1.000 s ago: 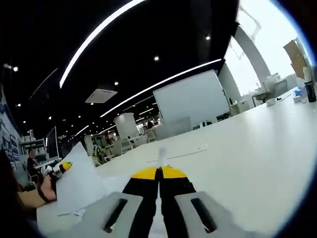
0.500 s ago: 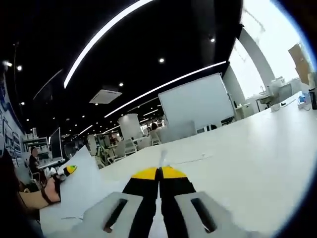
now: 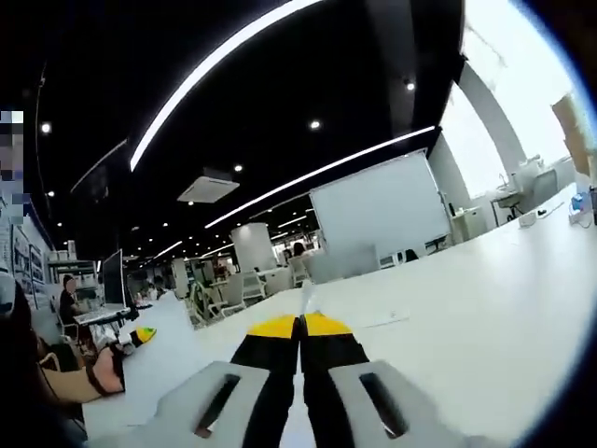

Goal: Organize the stack of printing papers by aligning and flattening the scattered papers on the table

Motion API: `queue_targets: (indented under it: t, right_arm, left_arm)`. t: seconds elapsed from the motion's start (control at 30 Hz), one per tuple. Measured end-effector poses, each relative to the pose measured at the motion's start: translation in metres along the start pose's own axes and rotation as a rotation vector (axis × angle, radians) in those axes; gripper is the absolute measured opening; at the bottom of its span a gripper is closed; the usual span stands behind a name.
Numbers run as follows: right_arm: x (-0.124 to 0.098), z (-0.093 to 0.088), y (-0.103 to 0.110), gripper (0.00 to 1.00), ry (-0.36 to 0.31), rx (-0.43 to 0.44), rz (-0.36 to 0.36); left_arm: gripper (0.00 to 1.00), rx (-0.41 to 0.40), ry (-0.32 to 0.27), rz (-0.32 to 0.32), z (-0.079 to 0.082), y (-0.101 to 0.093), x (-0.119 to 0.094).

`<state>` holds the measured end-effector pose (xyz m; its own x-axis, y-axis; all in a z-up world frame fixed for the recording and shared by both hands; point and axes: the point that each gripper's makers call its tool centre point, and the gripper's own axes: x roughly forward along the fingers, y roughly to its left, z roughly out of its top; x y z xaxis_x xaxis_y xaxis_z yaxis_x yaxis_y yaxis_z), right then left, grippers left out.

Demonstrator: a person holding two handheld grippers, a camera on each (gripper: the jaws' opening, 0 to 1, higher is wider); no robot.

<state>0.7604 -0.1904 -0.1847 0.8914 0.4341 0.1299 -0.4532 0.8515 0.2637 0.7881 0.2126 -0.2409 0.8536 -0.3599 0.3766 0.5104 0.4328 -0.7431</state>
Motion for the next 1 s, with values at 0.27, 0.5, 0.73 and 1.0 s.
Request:
queue_targets:
  t: [0.27, 0.5, 0.73, 1.0]
  right_arm:
    - [0.002, 0.024, 0.014, 0.00, -0.034, -0.022, 0.025]
    - [0.003, 0.045, 0.026, 0.00, -0.066, -0.051, 0.049]
    - [0.004, 0.067, 0.041, 0.00, -0.105, -0.071, 0.082]
    - [0.006, 0.085, 0.057, 0.00, -0.135, -0.103, 0.115]
  left_arm:
    - [0.06, 0.000, 0.000, 0.000, -0.003, -0.004, 0.000]
    - [0.06, 0.000, 0.000, 0.000, -0.005, -0.007, 0.001]
    - [0.06, 0.001, 0.000, 0.001, -0.005, -0.009, 0.001]
    - [0.06, -0.001, 0.000, 0.000, -0.006, -0.010, 0.001]
